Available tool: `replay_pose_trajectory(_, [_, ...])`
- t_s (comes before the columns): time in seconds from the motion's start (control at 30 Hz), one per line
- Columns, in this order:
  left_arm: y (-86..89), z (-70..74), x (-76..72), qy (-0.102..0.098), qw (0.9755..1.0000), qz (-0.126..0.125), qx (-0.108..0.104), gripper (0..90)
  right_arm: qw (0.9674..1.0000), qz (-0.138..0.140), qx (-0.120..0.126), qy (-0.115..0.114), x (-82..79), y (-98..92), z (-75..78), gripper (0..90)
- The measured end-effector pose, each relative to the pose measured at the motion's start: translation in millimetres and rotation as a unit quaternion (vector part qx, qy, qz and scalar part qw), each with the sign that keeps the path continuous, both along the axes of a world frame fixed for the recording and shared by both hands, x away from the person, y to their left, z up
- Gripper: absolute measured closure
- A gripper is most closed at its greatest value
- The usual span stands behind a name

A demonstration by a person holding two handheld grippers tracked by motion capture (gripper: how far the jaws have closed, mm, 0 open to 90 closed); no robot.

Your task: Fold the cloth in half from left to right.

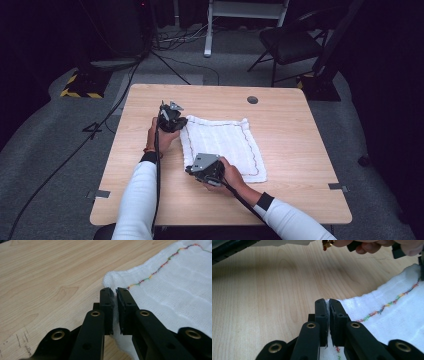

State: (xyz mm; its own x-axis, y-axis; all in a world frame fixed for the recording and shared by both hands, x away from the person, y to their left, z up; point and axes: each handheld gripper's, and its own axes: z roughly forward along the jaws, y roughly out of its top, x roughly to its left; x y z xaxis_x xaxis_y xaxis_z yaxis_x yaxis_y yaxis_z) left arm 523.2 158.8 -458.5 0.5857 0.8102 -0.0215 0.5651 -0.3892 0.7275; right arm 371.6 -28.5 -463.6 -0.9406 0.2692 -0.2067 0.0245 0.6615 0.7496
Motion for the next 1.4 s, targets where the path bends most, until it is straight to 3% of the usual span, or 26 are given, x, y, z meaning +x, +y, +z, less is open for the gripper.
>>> replay_pose_trajectory(0.37, [-13.2,18.2,-3.0,-0.027,0.9996,-0.007,-0.005,83.6,0.9996,-0.012,0.022,-0.008,1.4,-19.7,17.6,85.6])
replay_pose_trajectory(0.83, [-56.1,29.5,2.5,-0.045,0.9985,-0.032,-0.005,83.9,0.9984,-0.037,0.041,-0.007,1.4,-66.9,30.6,85.7])
replay_pose_trajectory(1.4, [-103.6,24.7,7.5,-0.050,0.9969,-0.061,0.000,83.9,0.9960,-0.074,0.050,-0.003,-2.7,-119.0,30.8,85.7])
